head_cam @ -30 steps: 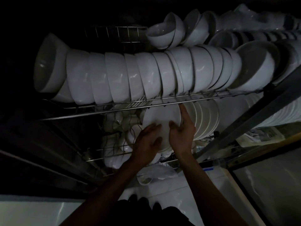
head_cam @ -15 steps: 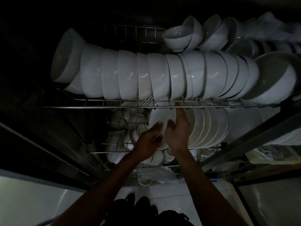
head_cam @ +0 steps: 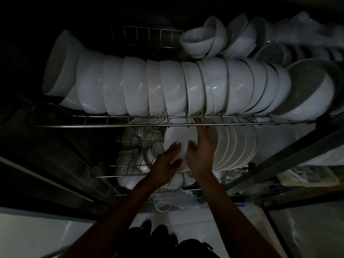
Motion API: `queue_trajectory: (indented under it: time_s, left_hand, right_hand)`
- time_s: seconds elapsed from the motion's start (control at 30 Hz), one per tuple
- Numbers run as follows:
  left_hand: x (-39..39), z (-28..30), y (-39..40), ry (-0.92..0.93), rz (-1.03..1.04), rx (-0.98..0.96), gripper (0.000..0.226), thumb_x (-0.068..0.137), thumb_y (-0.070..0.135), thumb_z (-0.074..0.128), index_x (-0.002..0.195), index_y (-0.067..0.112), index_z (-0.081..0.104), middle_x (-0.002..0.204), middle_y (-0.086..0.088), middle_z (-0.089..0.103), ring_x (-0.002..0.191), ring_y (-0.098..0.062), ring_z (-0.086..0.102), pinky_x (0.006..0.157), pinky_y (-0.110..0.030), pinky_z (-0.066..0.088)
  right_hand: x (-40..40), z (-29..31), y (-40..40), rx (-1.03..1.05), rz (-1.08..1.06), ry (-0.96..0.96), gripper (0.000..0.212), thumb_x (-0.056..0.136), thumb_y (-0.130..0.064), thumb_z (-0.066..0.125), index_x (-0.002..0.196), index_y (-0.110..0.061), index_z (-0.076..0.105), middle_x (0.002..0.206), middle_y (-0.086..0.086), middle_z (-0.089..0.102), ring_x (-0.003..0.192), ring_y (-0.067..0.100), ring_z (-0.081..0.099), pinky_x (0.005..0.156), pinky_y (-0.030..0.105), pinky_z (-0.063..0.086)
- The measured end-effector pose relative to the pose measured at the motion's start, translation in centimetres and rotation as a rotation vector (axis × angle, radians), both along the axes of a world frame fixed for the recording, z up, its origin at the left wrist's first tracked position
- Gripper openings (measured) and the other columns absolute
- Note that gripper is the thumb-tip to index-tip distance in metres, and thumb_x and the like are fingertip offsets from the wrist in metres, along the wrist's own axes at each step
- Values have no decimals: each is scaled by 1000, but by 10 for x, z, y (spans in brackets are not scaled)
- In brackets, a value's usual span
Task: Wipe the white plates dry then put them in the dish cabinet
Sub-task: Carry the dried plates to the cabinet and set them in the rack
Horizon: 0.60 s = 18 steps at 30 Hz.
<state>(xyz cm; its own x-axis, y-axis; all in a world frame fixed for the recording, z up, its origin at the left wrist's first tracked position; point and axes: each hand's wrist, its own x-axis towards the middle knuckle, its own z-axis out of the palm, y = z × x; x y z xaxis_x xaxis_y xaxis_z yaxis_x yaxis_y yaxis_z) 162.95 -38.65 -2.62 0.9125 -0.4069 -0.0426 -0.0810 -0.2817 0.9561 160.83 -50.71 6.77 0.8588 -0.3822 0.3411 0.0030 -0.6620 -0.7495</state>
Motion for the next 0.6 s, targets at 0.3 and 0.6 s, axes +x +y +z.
queue_trajectory:
  time_s: [0.3,0.6]
  left_hand:
    - [0,-2,4,-69,44,24,56,96,1,59,148,17,44,158,-1,33,145,-5,26,107,-3,24]
    - [-2,-6,2,-148,90,41,56,94,-1,61,141,25,46,145,2,45,136,-13,43,104,-5,31]
  right_hand:
    - [-4,-1,-5,-120,1,-1,77,81,6,66,151,-14,40,154,17,34,143,23,29,118,13,16]
    - [-6,-6,-19,-155,103,89,75,91,-10,61,157,-19,27,165,9,20,154,31,5,124,46,10]
